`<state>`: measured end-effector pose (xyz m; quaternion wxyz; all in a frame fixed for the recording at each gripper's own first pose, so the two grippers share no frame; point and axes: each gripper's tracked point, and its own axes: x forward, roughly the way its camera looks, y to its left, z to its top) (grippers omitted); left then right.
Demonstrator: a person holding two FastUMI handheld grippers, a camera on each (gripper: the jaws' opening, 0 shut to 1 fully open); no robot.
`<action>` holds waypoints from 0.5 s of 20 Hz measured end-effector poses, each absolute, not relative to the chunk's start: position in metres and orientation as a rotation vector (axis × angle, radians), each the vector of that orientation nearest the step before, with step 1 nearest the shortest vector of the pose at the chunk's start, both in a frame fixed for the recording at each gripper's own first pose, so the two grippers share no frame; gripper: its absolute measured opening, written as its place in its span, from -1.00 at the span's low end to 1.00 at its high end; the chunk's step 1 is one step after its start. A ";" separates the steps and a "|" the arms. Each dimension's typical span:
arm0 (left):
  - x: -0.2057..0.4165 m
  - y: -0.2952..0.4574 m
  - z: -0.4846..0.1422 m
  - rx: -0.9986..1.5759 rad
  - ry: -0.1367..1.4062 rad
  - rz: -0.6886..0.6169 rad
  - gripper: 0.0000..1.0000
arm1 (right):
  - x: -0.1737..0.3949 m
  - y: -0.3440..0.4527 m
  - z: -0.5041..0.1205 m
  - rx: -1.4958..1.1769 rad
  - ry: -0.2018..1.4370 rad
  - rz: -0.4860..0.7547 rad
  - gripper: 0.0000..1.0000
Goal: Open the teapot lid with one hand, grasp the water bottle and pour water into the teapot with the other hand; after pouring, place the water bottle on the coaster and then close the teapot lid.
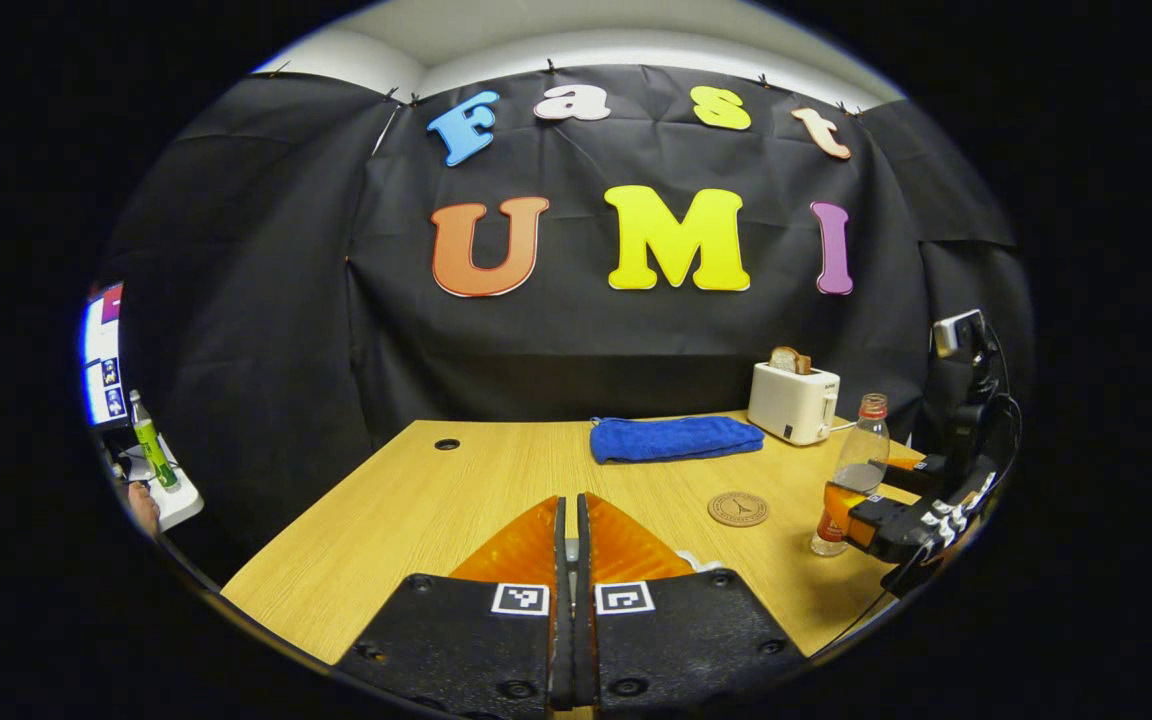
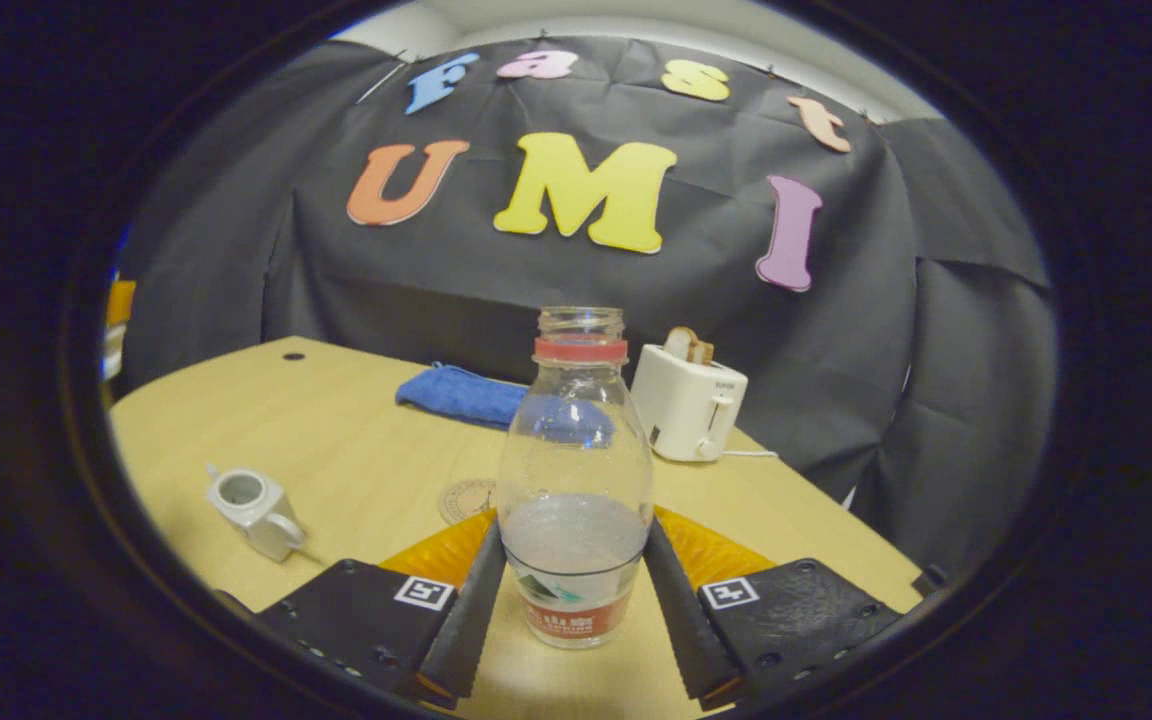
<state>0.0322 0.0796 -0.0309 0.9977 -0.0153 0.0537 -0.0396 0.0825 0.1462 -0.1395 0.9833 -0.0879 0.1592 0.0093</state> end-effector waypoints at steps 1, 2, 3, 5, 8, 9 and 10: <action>0.031 0.084 -0.030 -0.036 0.108 -0.077 -0.94 | 0.082 0.145 -0.140 -0.243 0.322 0.005 0.49; 0.031 0.088 -0.031 -0.037 0.109 -0.072 -0.94 | 0.081 0.148 -0.140 -0.296 0.320 0.000 0.49; 0.031 0.095 -0.032 -0.038 0.112 -0.061 -0.94 | 0.080 0.152 -0.138 -0.336 0.313 0.001 0.49; 0.032 0.104 -0.034 -0.044 0.121 -0.042 -0.94 | 0.076 0.162 -0.138 -0.406 0.306 0.016 0.48; 0.032 0.107 -0.036 -0.034 0.127 -0.040 -0.94 | 0.074 0.177 -0.136 -0.524 0.279 0.028 0.49; 0.031 0.107 -0.039 -0.024 0.135 -0.044 -0.94 | 0.072 0.179 -0.133 -0.568 0.265 0.022 0.49; 0.030 0.107 -0.042 -0.012 0.145 -0.049 -0.94 | 0.072 0.182 -0.131 -0.620 0.247 0.017 0.49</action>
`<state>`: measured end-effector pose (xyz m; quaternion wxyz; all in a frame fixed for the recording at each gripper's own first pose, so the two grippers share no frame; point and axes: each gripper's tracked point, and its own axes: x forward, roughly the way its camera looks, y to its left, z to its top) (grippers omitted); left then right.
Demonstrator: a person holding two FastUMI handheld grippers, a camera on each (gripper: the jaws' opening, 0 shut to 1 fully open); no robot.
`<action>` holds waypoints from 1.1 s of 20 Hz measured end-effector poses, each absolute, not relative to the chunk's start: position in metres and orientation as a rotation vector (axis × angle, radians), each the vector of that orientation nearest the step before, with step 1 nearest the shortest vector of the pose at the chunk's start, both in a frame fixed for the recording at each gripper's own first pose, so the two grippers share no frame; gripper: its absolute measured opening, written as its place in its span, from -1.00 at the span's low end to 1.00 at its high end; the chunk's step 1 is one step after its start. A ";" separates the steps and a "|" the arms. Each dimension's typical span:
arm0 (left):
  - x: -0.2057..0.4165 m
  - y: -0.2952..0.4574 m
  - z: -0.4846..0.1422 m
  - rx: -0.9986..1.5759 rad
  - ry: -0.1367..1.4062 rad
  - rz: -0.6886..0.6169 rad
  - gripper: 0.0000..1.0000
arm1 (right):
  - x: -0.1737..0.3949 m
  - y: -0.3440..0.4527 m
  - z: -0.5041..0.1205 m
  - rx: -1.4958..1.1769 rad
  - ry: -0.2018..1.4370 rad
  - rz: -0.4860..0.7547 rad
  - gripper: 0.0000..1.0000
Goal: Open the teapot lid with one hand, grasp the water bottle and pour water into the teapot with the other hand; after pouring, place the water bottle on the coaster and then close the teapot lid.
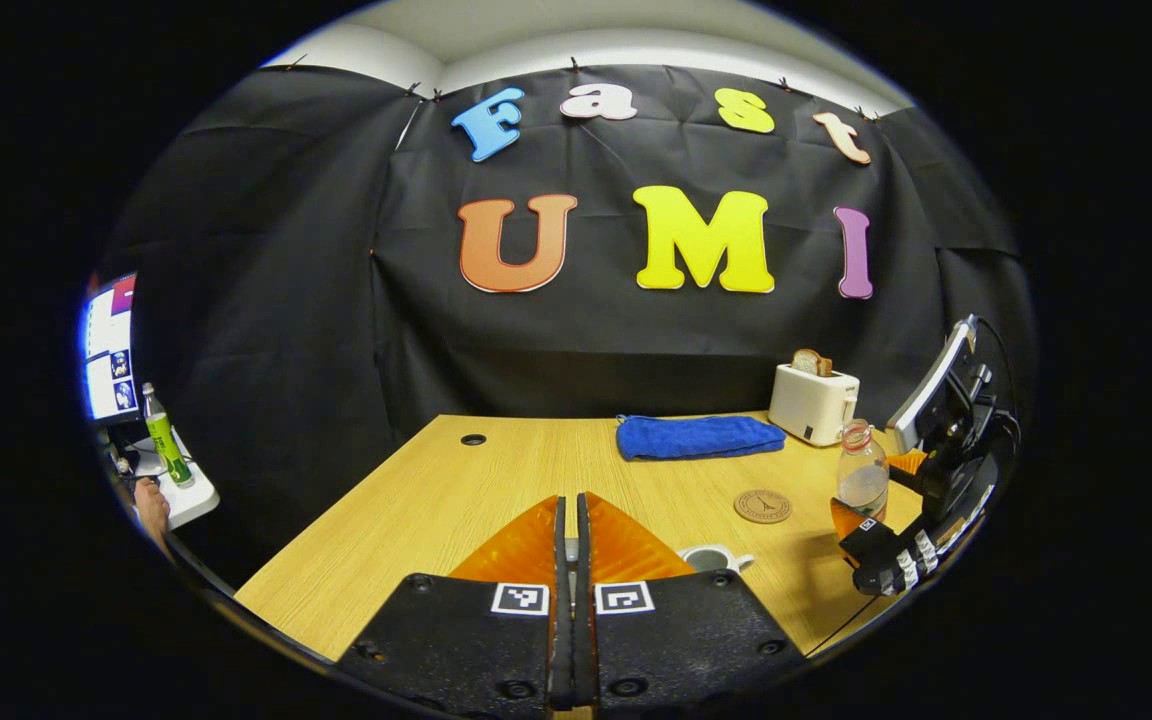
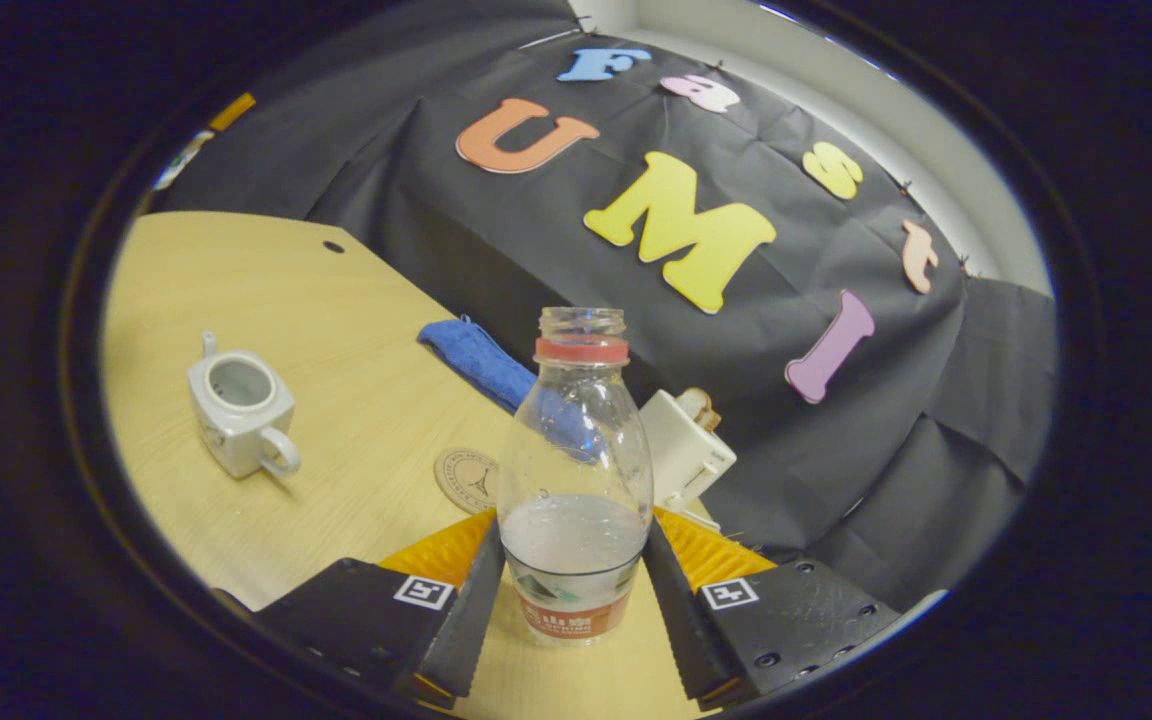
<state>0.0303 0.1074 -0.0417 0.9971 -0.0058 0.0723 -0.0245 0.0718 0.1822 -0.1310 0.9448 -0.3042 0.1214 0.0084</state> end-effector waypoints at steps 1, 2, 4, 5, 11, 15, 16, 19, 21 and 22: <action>0.030 0.108 -0.043 0.001 0.148 -0.048 -0.94 | 0.072 0.184 -0.129 -0.677 0.227 0.010 0.49; 0.031 0.110 -0.043 0.008 0.151 -0.042 -0.94 | 0.073 0.187 -0.125 -0.736 0.205 0.002 0.51; 0.032 0.110 -0.042 0.006 0.152 -0.045 -0.94 | 0.075 0.191 -0.118 -0.843 0.163 -0.010 0.48; 0.031 0.109 -0.041 0.003 0.151 -0.048 -0.94 | 0.076 0.193 -0.118 -0.894 0.153 -0.009 0.52; 0.031 0.115 -0.041 -0.006 0.148 -0.043 -0.94 | 0.083 0.207 -0.132 -1.128 0.130 0.017 0.49; 0.030 0.116 -0.042 0.000 0.150 -0.046 -0.94 | 0.086 0.220 -0.134 -1.321 0.065 0.042 0.49; 0.031 0.116 -0.043 0.001 0.151 -0.047 -0.94 | 0.084 0.222 -0.135 -1.356 0.052 0.047 0.52; 0.032 0.116 -0.043 0.004 0.151 -0.052 -0.94 | 0.081 0.235 -0.131 -1.441 -0.005 0.066 0.53; 0.032 0.117 -0.044 0.010 0.154 -0.046 -0.94 | 0.080 0.237 -0.132 -1.512 -0.013 0.076 0.49; 0.033 0.118 -0.044 0.015 0.153 -0.041 -0.94 | 0.078 0.240 -0.130 -1.543 -0.030 0.068 0.48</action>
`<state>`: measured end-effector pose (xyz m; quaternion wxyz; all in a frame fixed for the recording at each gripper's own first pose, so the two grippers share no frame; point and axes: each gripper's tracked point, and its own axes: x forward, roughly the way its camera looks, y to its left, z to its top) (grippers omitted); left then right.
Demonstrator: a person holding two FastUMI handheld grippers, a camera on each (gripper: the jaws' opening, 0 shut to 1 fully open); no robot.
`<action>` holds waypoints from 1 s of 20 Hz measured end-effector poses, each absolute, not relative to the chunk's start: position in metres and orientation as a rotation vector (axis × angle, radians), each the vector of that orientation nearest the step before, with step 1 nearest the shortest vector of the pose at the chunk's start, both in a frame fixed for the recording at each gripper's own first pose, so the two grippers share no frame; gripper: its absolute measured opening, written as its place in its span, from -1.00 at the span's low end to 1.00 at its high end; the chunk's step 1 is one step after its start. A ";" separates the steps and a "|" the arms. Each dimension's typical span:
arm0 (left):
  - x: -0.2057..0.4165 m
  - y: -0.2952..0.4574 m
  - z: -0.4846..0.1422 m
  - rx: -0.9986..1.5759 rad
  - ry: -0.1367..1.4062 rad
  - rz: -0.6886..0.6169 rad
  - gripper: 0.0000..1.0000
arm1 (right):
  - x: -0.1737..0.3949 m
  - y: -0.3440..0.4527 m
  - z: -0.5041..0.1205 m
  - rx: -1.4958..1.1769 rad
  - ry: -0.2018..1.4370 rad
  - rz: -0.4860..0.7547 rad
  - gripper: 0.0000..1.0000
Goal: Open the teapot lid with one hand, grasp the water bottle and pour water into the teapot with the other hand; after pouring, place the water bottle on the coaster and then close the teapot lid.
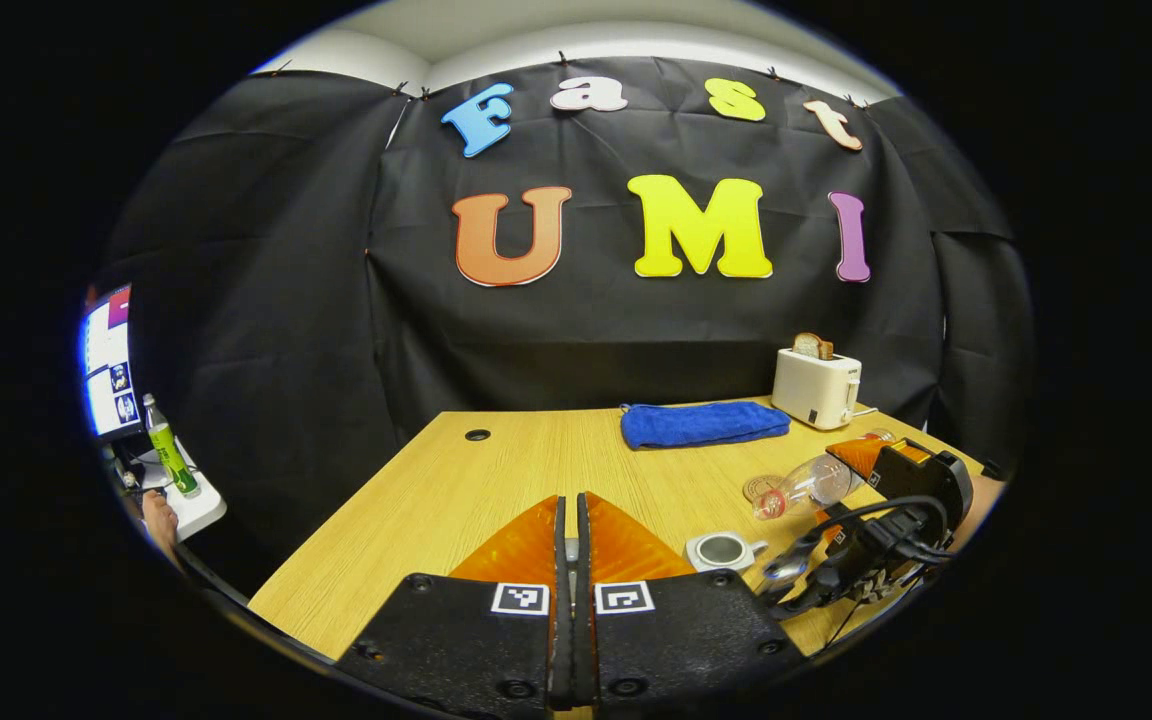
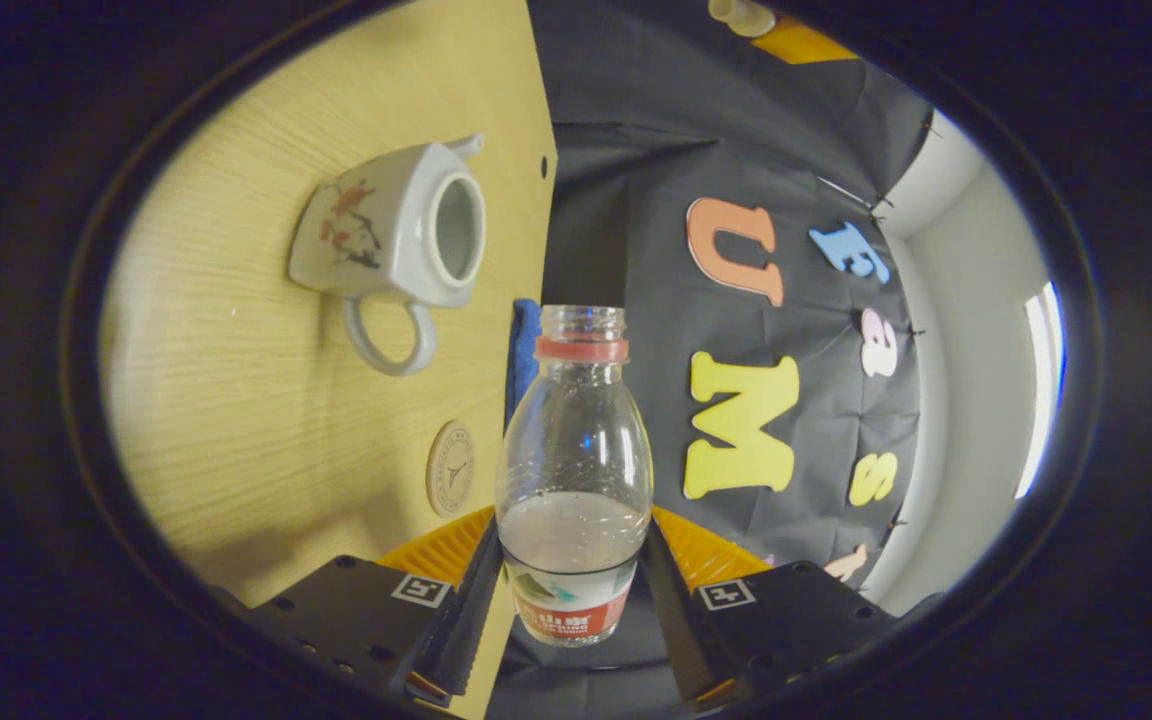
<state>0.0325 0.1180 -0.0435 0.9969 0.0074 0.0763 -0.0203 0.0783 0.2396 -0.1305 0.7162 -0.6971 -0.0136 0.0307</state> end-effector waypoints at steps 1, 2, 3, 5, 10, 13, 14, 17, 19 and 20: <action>0.033 0.120 -0.044 0.021 0.152 -0.031 -0.94 | 0.076 0.242 -0.130 -1.577 -0.052 0.060 0.48; 0.033 0.122 -0.043 0.028 0.150 -0.026 -0.94 | 0.075 0.243 -0.132 -1.608 -0.060 0.058 0.48; 0.033 0.120 -0.042 0.033 0.148 -0.029 -0.94 | 0.075 0.243 -0.133 -1.637 -0.067 0.052 0.52; 0.035 0.117 -0.044 0.038 0.150 -0.034 -0.94 | 0.071 0.246 -0.129 -1.684 -0.100 0.041 0.53; 0.034 0.116 -0.047 0.067 0.156 -0.032 -0.94 | 0.068 0.265 -0.115 -1.764 -0.189 0.037 0.53; 0.034 0.115 -0.045 0.064 0.153 -0.036 -0.94 | 0.066 0.270 -0.108 -1.810 -0.227 0.021 0.53; 0.035 0.116 -0.046 0.063 0.153 -0.037 -0.94 | 0.066 0.271 -0.105 -1.824 -0.235 0.011 0.49; 0.034 0.119 -0.047 0.059 0.156 -0.032 -0.94 | 0.065 0.271 -0.100 -1.868 -0.251 -0.005 0.48; 0.034 0.120 -0.047 0.054 0.156 -0.031 -0.94 | 0.067 0.271 -0.098 -1.897 -0.258 -0.018 0.53; 0.034 0.120 -0.046 0.051 0.155 -0.032 -0.94 | 0.066 0.272 -0.095 -1.913 -0.270 -0.025 0.49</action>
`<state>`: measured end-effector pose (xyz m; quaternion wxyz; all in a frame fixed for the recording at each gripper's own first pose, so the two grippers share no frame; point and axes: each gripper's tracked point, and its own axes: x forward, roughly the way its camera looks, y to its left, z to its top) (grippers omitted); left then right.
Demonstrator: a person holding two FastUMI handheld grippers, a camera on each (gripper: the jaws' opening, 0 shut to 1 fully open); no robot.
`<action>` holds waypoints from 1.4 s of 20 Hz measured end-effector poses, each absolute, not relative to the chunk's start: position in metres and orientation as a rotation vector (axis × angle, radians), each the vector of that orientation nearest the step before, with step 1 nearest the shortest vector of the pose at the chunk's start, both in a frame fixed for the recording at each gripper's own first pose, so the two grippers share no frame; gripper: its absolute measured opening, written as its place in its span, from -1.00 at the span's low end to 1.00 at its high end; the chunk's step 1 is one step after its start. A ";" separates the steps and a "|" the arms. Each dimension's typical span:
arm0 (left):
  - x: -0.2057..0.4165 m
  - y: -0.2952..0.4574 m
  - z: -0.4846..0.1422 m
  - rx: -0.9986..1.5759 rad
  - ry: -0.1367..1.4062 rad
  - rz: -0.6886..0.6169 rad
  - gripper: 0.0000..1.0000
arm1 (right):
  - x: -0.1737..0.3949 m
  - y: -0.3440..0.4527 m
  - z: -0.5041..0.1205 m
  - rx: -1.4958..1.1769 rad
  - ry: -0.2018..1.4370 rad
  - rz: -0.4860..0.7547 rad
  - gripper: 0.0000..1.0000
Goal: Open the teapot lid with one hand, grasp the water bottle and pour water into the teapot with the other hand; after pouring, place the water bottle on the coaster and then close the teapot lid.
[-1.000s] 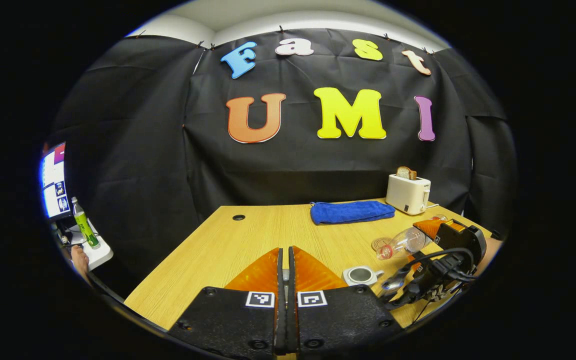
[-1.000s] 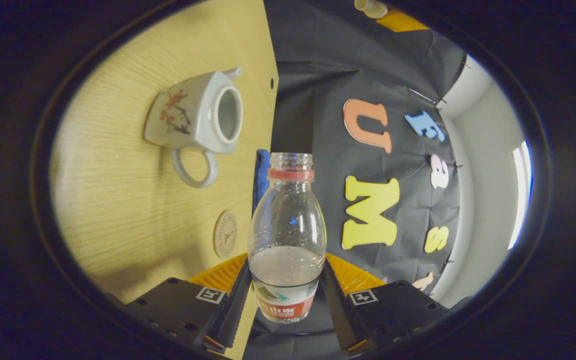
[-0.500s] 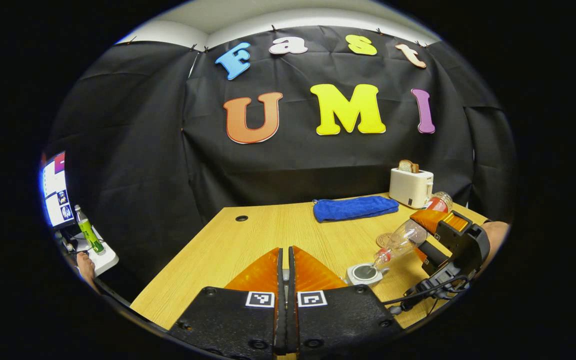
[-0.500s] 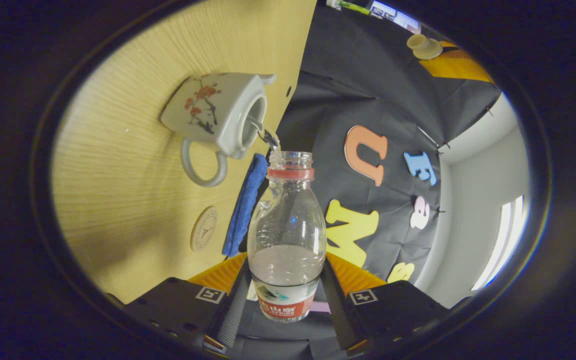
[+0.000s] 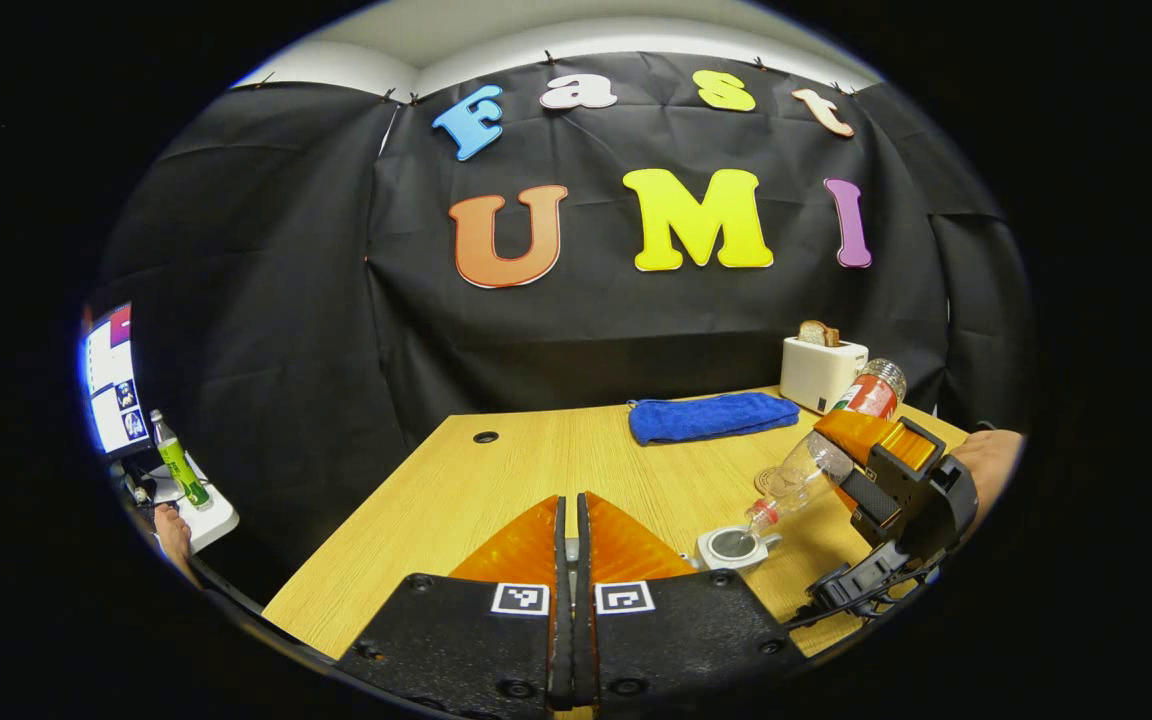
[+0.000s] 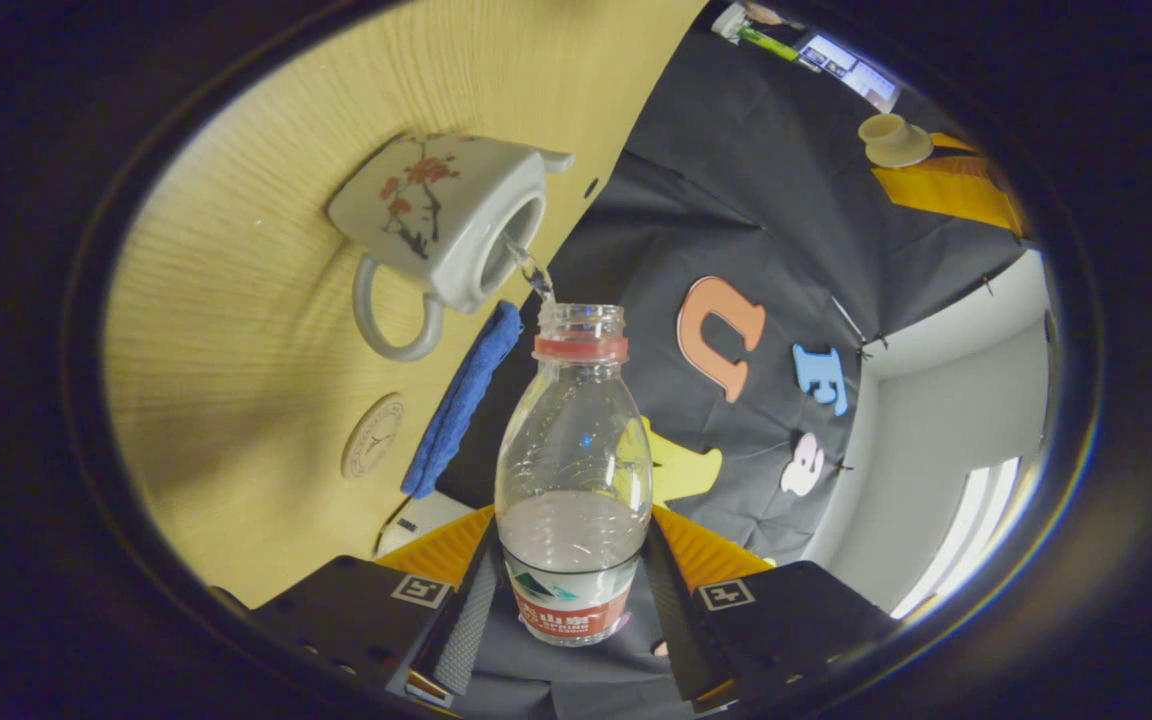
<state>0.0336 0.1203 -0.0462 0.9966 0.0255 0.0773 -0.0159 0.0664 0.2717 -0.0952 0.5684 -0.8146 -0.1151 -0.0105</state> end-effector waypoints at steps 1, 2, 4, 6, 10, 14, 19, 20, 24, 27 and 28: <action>0.034 0.120 -0.046 0.050 0.153 -0.034 -0.94 | 0.066 0.273 -0.093 -1.929 -0.284 -0.031 0.53; 0.034 0.120 -0.045 0.051 0.153 -0.035 -0.94 | 0.066 0.275 -0.091 -1.940 -0.296 -0.036 0.53; 0.034 0.118 -0.047 0.055 0.154 -0.035 -0.94 | 0.066 0.278 -0.087 -1.957 -0.321 -0.038 0.49; 0.034 0.117 -0.048 0.063 0.156 -0.038 -0.94 | 0.064 0.283 -0.079 -1.979 -0.354 -0.053 0.49; 0.034 0.114 -0.048 0.071 0.159 -0.044 -0.94 | 0.062 0.288 -0.066 -2.023 -0.399 -0.077 0.49; 0.034 0.114 -0.047 0.076 0.158 -0.046 -0.94 | 0.060 0.293 -0.058 -2.063 -0.440 -0.091 0.49; 0.034 0.115 -0.050 0.091 0.167 -0.041 -0.94 | 0.058 0.295 -0.050 -2.106 -0.468 -0.115 0.48; 0.034 0.115 -0.051 0.094 0.168 -0.040 -0.94 | 0.060 0.295 -0.050 -2.111 -0.468 -0.115 0.49; 0.034 0.116 -0.050 0.095 0.166 -0.040 -0.94 | 0.061 0.292 -0.050 -2.084 -0.450 -0.109 0.48; 0.036 0.121 -0.050 0.091 0.168 -0.030 -0.94 | 0.065 0.285 -0.062 -2.003 -0.395 -0.061 0.48; 0.037 0.123 -0.051 0.086 0.170 -0.025 -0.94 | 0.068 0.281 -0.068 -1.961 -0.369 -0.045 0.55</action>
